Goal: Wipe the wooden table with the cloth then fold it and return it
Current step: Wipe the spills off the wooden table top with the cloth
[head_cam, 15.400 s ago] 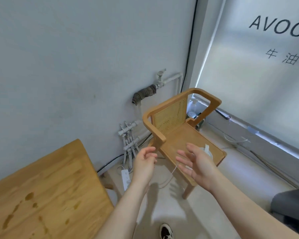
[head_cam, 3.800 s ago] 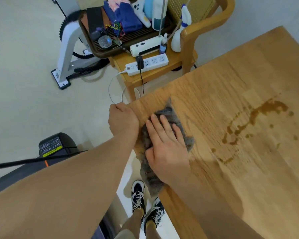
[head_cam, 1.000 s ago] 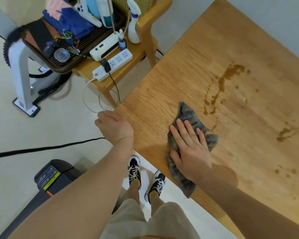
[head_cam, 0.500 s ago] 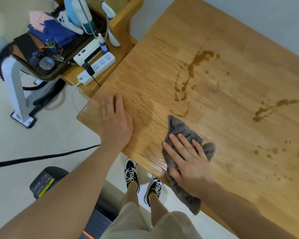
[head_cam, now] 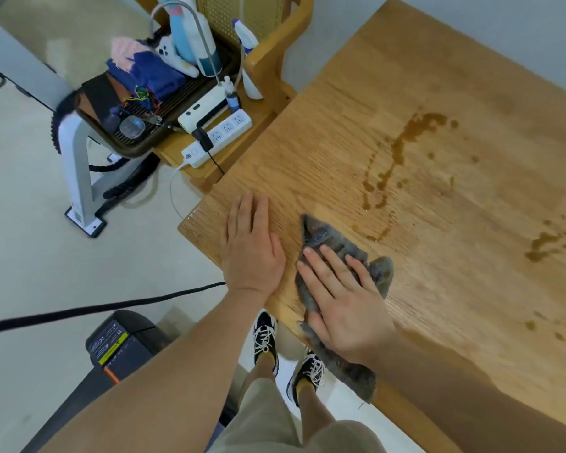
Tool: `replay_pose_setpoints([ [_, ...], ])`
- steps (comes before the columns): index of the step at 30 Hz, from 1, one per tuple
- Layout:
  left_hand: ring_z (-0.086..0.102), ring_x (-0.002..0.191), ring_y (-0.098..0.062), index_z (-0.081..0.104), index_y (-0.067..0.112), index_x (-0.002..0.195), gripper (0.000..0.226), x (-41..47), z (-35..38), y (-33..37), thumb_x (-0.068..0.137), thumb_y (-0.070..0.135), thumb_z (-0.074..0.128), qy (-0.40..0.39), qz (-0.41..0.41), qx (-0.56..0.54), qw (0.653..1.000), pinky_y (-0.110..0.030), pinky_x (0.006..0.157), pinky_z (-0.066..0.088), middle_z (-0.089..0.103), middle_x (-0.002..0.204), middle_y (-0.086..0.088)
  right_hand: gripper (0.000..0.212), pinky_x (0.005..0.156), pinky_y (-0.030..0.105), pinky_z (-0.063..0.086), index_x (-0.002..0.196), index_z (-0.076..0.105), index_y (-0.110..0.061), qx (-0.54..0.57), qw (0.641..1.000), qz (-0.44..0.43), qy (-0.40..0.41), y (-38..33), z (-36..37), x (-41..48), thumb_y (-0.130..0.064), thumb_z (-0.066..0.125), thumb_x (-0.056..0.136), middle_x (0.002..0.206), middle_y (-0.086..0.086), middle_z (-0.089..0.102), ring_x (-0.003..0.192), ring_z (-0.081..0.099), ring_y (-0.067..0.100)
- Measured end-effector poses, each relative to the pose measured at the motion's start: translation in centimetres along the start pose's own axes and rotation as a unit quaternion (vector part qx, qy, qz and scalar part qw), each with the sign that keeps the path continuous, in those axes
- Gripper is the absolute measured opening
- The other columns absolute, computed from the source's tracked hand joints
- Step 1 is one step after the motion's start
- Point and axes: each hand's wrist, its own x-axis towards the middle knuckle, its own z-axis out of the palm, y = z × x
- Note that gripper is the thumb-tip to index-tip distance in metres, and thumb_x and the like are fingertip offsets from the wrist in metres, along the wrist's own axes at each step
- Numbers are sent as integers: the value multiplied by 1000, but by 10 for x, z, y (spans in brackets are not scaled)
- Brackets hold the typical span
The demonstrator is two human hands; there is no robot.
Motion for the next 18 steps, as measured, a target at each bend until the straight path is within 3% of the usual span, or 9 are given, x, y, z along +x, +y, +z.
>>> replay_pose_setpoints([
  [3, 19, 144, -24, 35, 17, 146, 63, 2, -2, 0, 86, 30, 20, -7, -10, -23, 1000, -38, 117, 6, 29, 155, -7, 65, 116, 49, 18, 150, 34, -13, 19, 999, 49, 0, -21, -4, 38, -45, 33, 93, 160, 7, 24, 149, 17, 25],
  [8, 33, 135, -25, 52, 22, 133, 62, 10, -12, -7, 81, 28, 20, -7, -17, -90, 996, -44, 109, 27, 42, 145, -2, 64, 117, 49, 17, 151, 33, -17, 36, 997, 64, 4, -30, -6, 67, -46, 31, 94, 161, 5, 22, 149, 15, 23],
  [11, 40, 120, -25, 56, 25, 118, 44, 40, -22, -24, 82, 23, 31, -7, 17, -48, 999, -42, 97, 33, 48, 128, 0, 64, 118, 48, 15, 151, 33, -17, 36, 998, 54, 14, -32, -9, 89, -47, 31, 94, 160, 4, 23, 149, 16, 22],
  [14, 41, 118, -26, 50, 23, 122, 32, 80, -26, -45, 91, 26, 40, -5, -29, -6, 1000, -43, 94, 36, 48, 128, -4, 65, 117, 48, 16, 150, 34, -15, 49, 994, 88, 32, -37, -16, 139, -46, 29, 94, 160, 4, 25, 148, 19, 22],
  [16, 50, 105, -25, 52, 20, 116, 29, 101, -26, -57, 96, 32, 35, -31, -53, -27, 998, -40, 81, 43, 57, 113, -4, 64, 118, 48, 16, 150, 34, -16, 61, 993, 91, 41, -37, -21, 170, -45, 27, 93, 160, 3, 26, 148, 20, 21],
  [18, 55, 74, -21, 56, 18, 91, 37, 110, -22, -64, 99, 37, 25, -99, -70, -35, 992, -32, 59, 39, 58, 78, 1, 61, 118, 48, 17, 146, 40, -17, 55, 995, 69, 44, -25, -24, 195, -45, 28, 94, 158, 1, 31, 148, 21, 20],
])
